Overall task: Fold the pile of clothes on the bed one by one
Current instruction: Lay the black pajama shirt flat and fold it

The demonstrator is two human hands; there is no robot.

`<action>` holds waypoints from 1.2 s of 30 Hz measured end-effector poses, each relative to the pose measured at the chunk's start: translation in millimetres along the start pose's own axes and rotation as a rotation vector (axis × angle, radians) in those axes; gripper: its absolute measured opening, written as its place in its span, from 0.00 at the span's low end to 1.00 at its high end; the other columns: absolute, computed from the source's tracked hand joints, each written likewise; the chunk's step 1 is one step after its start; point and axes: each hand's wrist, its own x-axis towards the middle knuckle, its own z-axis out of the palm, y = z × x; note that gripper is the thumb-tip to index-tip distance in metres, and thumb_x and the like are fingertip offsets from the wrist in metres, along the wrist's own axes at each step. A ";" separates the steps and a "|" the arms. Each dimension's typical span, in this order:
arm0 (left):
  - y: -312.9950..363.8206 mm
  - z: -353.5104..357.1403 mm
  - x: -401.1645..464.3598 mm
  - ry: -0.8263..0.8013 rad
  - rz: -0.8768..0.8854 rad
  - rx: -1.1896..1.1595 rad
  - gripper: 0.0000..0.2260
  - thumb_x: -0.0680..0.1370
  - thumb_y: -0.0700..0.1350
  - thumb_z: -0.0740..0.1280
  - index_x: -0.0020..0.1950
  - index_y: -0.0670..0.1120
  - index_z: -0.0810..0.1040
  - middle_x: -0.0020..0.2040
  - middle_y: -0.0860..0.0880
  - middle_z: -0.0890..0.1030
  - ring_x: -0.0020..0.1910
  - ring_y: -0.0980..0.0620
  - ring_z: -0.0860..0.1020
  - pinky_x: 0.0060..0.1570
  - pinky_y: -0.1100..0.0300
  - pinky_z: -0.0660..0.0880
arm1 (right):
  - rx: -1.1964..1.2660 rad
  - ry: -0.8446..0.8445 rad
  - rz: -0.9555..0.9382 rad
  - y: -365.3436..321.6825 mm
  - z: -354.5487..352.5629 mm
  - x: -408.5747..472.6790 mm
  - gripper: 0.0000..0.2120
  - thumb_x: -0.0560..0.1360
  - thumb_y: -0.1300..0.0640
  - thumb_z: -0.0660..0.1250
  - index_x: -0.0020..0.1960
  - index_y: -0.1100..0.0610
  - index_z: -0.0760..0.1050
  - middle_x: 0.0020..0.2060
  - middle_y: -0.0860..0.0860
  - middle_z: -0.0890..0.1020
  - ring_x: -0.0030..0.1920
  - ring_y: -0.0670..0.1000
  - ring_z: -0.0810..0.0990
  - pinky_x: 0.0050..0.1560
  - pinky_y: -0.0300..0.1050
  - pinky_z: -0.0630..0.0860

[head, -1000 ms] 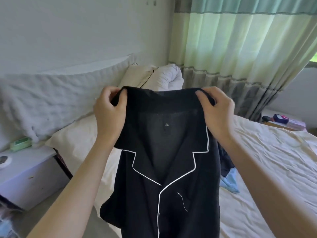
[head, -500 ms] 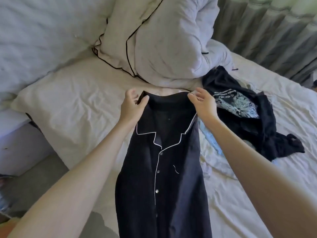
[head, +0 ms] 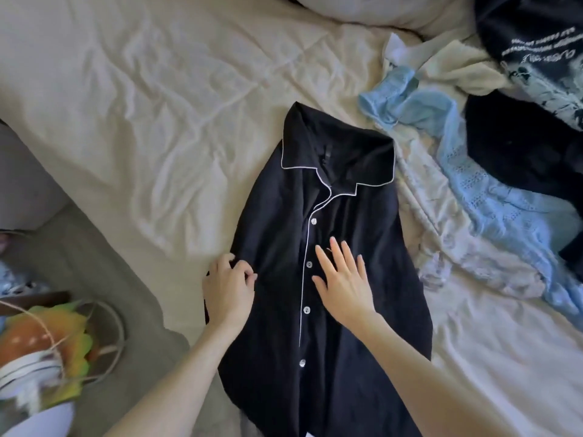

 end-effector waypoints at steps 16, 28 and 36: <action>-37.8 -40.4 38.1 0.087 -0.184 -0.128 0.03 0.77 0.42 0.65 0.48 0.45 0.78 0.50 0.48 0.71 0.53 0.43 0.72 0.53 0.50 0.68 | -0.062 0.320 0.051 -3.7 -29.1 30.1 0.16 0.74 0.56 0.69 0.61 0.60 0.78 0.60 0.58 0.79 0.61 0.59 0.76 0.66 0.66 0.63; 6.8 -13.4 63.9 0.068 -0.069 -0.305 0.09 0.79 0.46 0.64 0.55 0.43 0.79 0.49 0.46 0.79 0.48 0.46 0.76 0.44 0.58 0.69 | 0.310 0.249 0.095 -33.4 -108.4 186.9 0.16 0.79 0.45 0.59 0.48 0.59 0.70 0.52 0.58 0.75 0.58 0.59 0.72 0.53 0.48 0.68; -33.3 -82.4 113.3 0.202 -0.150 -0.646 0.18 0.75 0.40 0.68 0.25 0.48 0.69 0.21 0.57 0.65 0.27 0.55 0.62 0.27 0.70 0.61 | 0.649 0.300 0.318 -68.6 -121.8 228.8 0.22 0.73 0.57 0.66 0.28 0.52 0.56 0.25 0.49 0.62 0.28 0.50 0.62 0.29 0.45 0.58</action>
